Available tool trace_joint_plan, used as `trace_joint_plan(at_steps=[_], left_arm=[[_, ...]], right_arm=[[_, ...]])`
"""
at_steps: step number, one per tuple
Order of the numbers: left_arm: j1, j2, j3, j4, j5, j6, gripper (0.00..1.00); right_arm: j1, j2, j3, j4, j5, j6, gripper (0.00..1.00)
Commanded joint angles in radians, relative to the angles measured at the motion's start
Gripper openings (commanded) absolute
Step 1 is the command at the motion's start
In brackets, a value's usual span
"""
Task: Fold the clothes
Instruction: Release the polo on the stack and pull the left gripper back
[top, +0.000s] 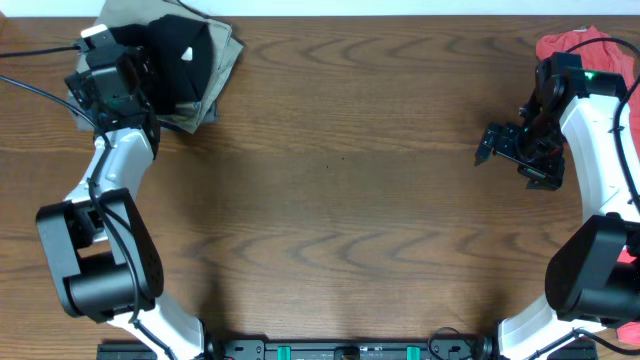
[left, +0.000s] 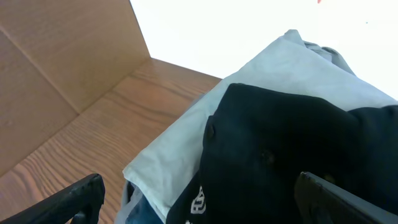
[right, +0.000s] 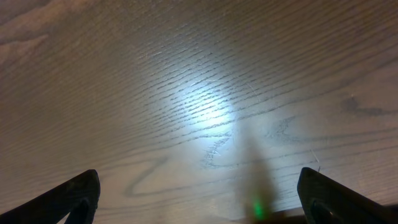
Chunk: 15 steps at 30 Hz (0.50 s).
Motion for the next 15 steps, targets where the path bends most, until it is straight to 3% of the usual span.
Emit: trace_joint_plan(at_steps=[1, 7, 11, 15], left_arm=[[-0.021, -0.115, 0.030, -0.030, -0.008, 0.001, 0.98], [-0.093, -0.322, 0.030, -0.280, -0.008, -0.019, 0.98], [-0.150, -0.470, 0.030, -0.577, 0.004, -0.153, 0.98], [-0.187, -0.584, 0.029, -0.884, 0.163, -0.262, 0.98]], right_arm=[[0.001, -0.014, 0.012, 0.003, 0.003, -0.011, 0.99], [0.001, -0.014, 0.012, 0.003, 0.003, -0.011, 0.99], [0.001, -0.014, 0.012, 0.003, 0.003, -0.011, 0.99], [0.001, -0.014, 0.012, 0.003, 0.003, -0.011, 0.99]])
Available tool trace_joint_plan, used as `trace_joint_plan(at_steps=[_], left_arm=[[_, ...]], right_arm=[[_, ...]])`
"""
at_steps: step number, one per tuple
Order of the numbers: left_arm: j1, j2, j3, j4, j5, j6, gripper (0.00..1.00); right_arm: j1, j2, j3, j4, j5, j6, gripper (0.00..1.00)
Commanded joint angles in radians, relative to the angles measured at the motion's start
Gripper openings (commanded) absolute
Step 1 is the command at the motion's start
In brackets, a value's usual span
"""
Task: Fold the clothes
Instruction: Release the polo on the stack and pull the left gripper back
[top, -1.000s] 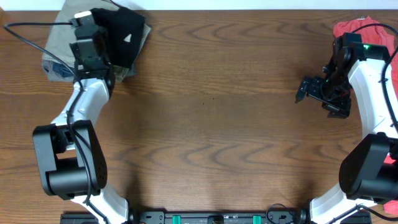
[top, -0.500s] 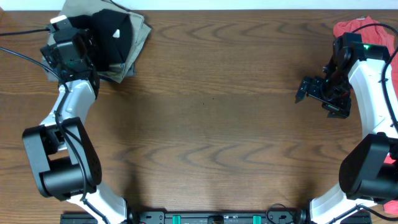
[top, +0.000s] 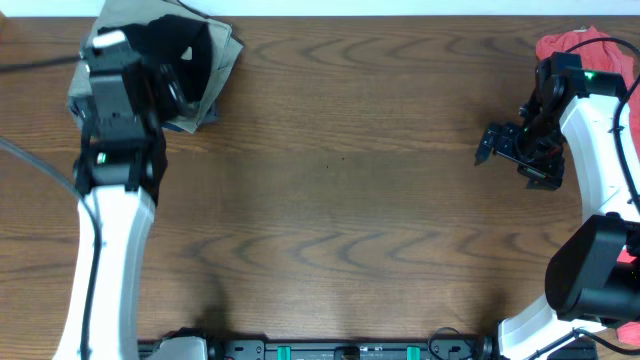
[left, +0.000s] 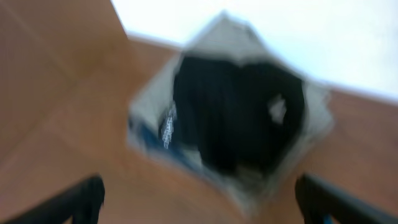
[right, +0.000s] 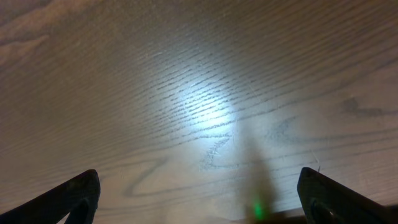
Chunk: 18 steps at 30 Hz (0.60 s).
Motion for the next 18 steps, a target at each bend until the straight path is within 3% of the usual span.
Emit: trace_joint_plan(at_steps=[1, 4, 9, 13, 18], left_arm=[[-0.018, -0.064, 0.005, -0.137, 0.156, -0.145, 0.98], [-0.027, -0.099, -0.003, -0.282, 0.315, -0.229, 0.98], [-0.062, -0.110, -0.041, -0.454, 0.467, -0.238, 0.98], [-0.090, -0.097, -0.050, -0.641, 0.494, -0.239, 0.98], [-0.091, -0.095, -0.050, -0.698, 0.493, -0.238, 0.98]], right_arm=[[0.001, -0.014, 0.011, 0.002, 0.003, -0.011, 0.99], [0.001, -0.014, 0.011, 0.002, 0.003, -0.011, 0.99], [0.001, -0.014, 0.011, 0.002, 0.003, -0.011, 0.99], [0.001, -0.014, 0.011, 0.002, 0.003, -0.011, 0.99], [0.001, -0.014, 0.011, 0.002, 0.003, -0.011, 0.99]])
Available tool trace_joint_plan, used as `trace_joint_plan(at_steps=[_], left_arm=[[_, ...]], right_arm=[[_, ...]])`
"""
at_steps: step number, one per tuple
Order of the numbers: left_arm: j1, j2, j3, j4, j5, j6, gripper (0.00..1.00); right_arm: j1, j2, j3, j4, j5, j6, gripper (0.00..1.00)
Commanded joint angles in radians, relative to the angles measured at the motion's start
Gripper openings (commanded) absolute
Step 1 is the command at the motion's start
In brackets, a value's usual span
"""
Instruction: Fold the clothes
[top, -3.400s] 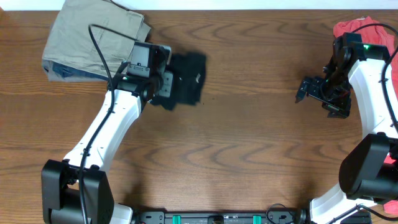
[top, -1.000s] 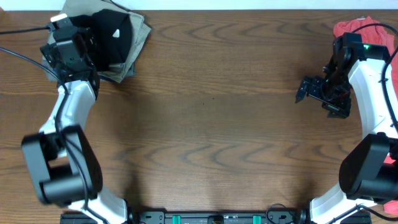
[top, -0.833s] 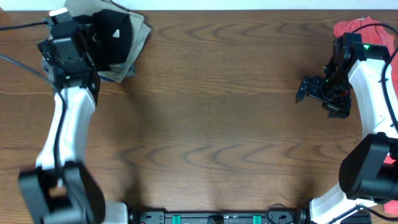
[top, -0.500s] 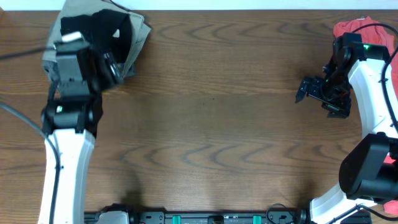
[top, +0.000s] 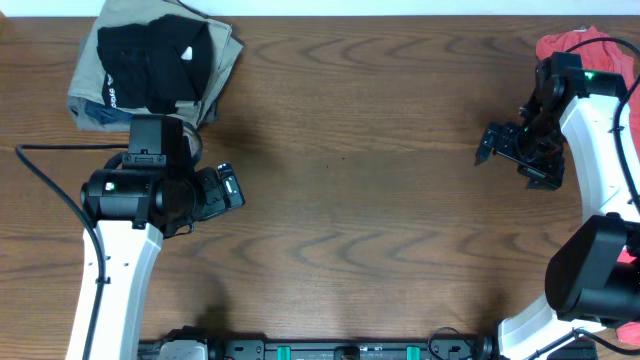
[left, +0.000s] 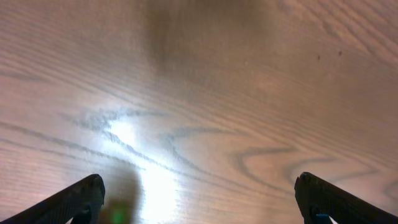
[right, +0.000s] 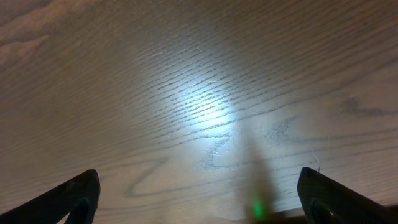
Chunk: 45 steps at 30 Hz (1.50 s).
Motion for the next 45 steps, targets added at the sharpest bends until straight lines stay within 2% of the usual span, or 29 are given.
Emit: trace_joint_plan(at_steps=[1, 22, 38, 42, 45], left_arm=[[-0.002, 0.006, -0.004, -0.006, 0.028, -0.013, 0.98], [-0.002, -0.040, -0.004, -0.006, 0.028, -0.013, 0.98], [-0.002, -0.462, -0.010, -0.006, 0.028, -0.013, 0.98], [-0.002, -0.575, -0.072, -0.006, 0.028, -0.013, 0.98], [-0.002, -0.652, -0.182, -0.006, 0.028, -0.013, 0.98]], right_arm=[[0.001, -0.014, 0.012, 0.001, 0.003, -0.011, 0.99], [0.001, -0.014, 0.012, 0.000, 0.003, -0.011, 0.99], [0.001, -0.014, 0.012, 0.000, 0.003, -0.011, 0.99], [0.001, -0.014, 0.012, 0.000, 0.003, -0.011, 0.99], [0.001, -0.014, 0.012, 0.000, 0.003, -0.011, 0.99]])
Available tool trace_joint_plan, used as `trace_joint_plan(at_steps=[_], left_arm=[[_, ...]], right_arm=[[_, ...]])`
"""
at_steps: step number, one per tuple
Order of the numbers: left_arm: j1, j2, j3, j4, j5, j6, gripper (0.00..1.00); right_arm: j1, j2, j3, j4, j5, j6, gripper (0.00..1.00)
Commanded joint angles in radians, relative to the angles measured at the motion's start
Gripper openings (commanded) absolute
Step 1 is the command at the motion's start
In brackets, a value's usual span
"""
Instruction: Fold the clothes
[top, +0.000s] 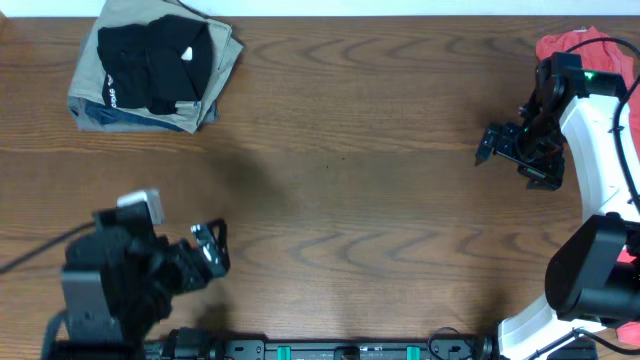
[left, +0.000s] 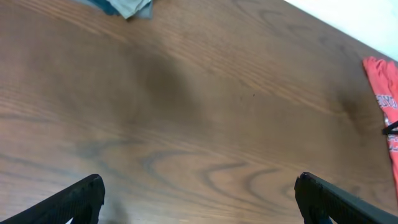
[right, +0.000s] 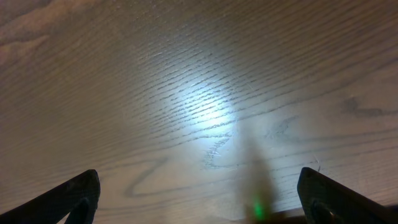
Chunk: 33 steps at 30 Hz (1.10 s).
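A folded stack (top: 150, 65), black garment on top of beige and blue ones, lies at the table's far left corner. Only its corner (left: 127, 6) shows in the left wrist view. A loose red garment (top: 585, 45) lies at the far right edge and appears as the red garment (left: 384, 102) in the left wrist view. My left gripper (top: 217, 250) is open over bare wood near the front left, well clear of the stack. Open too, my right gripper (top: 487, 147) hovers above bare table just left of the red garment. Neither gripper holds anything.
The brown wooden table (top: 340, 180) spreads between the two arms. A black rail (top: 340, 350) with green clips runs along the front edge. The right arm's white links (top: 600, 130) stand beside the red garment.
My left arm has drawn back from the table's left middle to the front left corner, and its camera now looks across the table. The right arm has not moved.
My left gripper was first open right over the black garment on the far-left stack. It then stood higher above the stack, then over bare wood at the left middle, and now near the front edge. The stack stays folded; the right gripper stayed open in place.
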Motion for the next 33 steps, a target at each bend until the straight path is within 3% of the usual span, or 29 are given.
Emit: trace_joint_plan(at_steps=[1, 4, 7, 12, 27, 33], left_arm=[[-0.002, -0.061, -0.127, -0.006, 0.004, -0.012, 0.98], [-0.002, -0.132, -0.280, 0.040, -0.006, -0.013, 0.98], [-0.002, -0.187, -0.434, 0.183, 0.018, -0.013, 0.98], [-0.002, -0.271, -0.658, 0.533, 0.028, -0.022, 0.98], [-0.001, -0.504, -1.082, 1.267, 0.000, -0.031, 0.98], [0.008, -0.528, -1.083, 1.266, -0.053, -0.027, 0.98]], right_arm=[[0.001, -0.014, 0.012, 0.000, 0.003, -0.011, 0.99], [0.001, -0.014, 0.012, 0.000, 0.003, -0.011, 0.99], [0.001, -0.014, 0.012, 0.000, 0.003, -0.011, 0.99], [0.001, -0.014, 0.012, 0.000, 0.003, -0.011, 0.99], [0.001, -0.014, 0.012, 0.000, 0.003, -0.011, 0.99], [0.001, -0.014, 0.012, 0.000, 0.003, -0.011, 0.99]])
